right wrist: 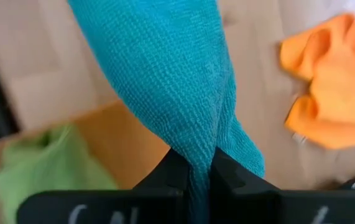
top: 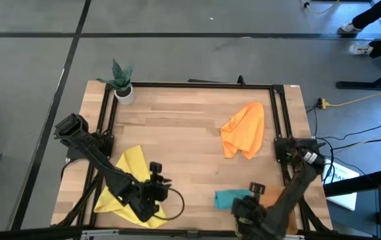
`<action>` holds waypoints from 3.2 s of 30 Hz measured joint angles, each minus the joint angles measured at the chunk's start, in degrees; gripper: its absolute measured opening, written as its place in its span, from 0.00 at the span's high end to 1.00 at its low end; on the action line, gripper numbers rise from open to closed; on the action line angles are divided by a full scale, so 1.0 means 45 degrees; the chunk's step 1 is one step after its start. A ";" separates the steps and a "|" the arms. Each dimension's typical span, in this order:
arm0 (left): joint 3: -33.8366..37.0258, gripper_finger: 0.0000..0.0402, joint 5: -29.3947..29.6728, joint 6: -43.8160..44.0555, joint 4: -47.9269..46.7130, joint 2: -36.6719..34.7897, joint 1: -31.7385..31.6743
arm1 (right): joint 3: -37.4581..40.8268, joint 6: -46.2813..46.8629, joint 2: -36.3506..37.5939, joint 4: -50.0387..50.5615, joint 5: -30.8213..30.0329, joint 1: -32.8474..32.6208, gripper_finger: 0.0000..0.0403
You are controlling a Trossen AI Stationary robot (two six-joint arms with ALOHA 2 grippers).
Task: Roll microfiber towels into tight, uniform cylinder then place into a basket
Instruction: Put the blue microfiber towel into the orange bin, then roll the yellow microfiber towel
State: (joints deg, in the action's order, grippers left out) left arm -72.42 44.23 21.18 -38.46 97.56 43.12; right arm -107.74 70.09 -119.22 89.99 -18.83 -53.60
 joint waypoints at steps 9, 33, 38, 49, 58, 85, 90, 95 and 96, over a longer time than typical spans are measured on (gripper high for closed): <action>-0.0175 0.83 -0.0013 -0.1177 0.1419 0.0000 0.0436 | 0.0623 0.2325 0.0005 -0.0003 0.1523 -0.1700 0.94; -0.0175 0.83 -0.2222 -0.2513 0.2601 0.0000 0.0436 | 0.4289 0.1470 0.0015 -0.3498 0.3180 -0.2011 0.94; -0.0175 0.83 -0.2195 -0.2566 0.2595 0.0000 0.0421 | 0.4289 0.1306 0.0015 -0.3568 0.3414 -0.2006 0.91; -0.0175 0.83 -0.2195 -0.2615 0.2589 0.0000 0.0406 | 0.4289 0.0651 0.0015 -0.3408 0.3438 -0.1937 0.71; -0.0175 0.83 -0.2190 -0.2615 0.2573 0.0000 0.0402 | 0.4289 0.0068 0.0015 -0.3005 0.4439 -0.1355 0.53; -0.0175 0.83 -0.2614 0.1408 -0.0705 0.0000 0.0416 | -0.1549 -0.0290 0.0044 -0.0063 -0.6512 -0.1527 0.51; -0.0175 0.83 -0.3264 0.4001 -0.1929 0.0000 0.0612 | -0.1583 -0.0985 0.0044 -0.0077 -0.8978 -0.1298 0.51; 0.0359 0.83 -0.4433 0.5717 -0.1981 0.0000 0.0905 | -0.1583 -0.1025 0.0039 -0.0131 -0.9113 -0.0707 0.51; 0.0565 0.83 -0.4736 0.6190 -0.1949 0.0000 0.0941 | -0.1583 -0.1032 0.0039 -0.0200 -0.9139 -0.0596 0.51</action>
State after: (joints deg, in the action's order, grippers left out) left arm -69.88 22.92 49.03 -47.23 97.56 47.36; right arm -114.87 65.44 -119.04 89.09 -59.95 -56.29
